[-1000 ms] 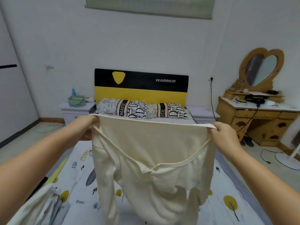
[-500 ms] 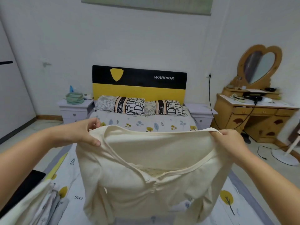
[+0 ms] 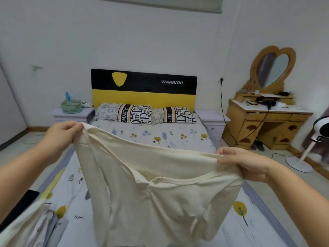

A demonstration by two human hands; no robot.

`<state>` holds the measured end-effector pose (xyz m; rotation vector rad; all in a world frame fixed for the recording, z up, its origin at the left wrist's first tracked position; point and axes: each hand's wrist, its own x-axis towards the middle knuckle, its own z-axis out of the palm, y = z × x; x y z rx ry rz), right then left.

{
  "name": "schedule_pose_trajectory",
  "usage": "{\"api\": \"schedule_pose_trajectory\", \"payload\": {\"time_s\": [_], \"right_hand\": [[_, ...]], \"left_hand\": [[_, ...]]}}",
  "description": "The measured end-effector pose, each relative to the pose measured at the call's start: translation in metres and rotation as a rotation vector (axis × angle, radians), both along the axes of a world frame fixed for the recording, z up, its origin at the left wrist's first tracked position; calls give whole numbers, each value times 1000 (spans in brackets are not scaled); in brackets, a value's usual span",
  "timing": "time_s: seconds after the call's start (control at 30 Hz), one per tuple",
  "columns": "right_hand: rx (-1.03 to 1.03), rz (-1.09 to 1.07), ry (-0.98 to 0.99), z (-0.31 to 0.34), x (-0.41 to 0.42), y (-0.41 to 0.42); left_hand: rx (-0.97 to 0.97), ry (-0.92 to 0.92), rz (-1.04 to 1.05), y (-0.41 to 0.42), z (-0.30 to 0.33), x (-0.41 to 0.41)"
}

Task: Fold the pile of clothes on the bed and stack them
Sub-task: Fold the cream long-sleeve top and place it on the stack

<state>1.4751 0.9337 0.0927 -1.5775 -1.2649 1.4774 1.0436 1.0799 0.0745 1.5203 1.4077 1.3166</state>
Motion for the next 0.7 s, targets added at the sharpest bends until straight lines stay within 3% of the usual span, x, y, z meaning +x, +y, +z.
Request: {"api": "schedule_pose_trajectory", "payload": {"time_s": [0.1,0.2,0.3,0.47,0.7], "right_hand": [[30,75,49,-3,-2,-4],[217,-1,-180,-7,-13,-6],[473,-213,-354,-14,-21,-3],[759,-439,-490,-9,-39,-4],[1005,-444,-781,43,-74,-22]], "left_hand": [[17,-66,128,10,-4,-5],[39,-50,190,12,-4,-4],[74,-37,197,5,-1,-1],[145,112,177,-24,11,11],[281,291,86,-68,55,20]]}}
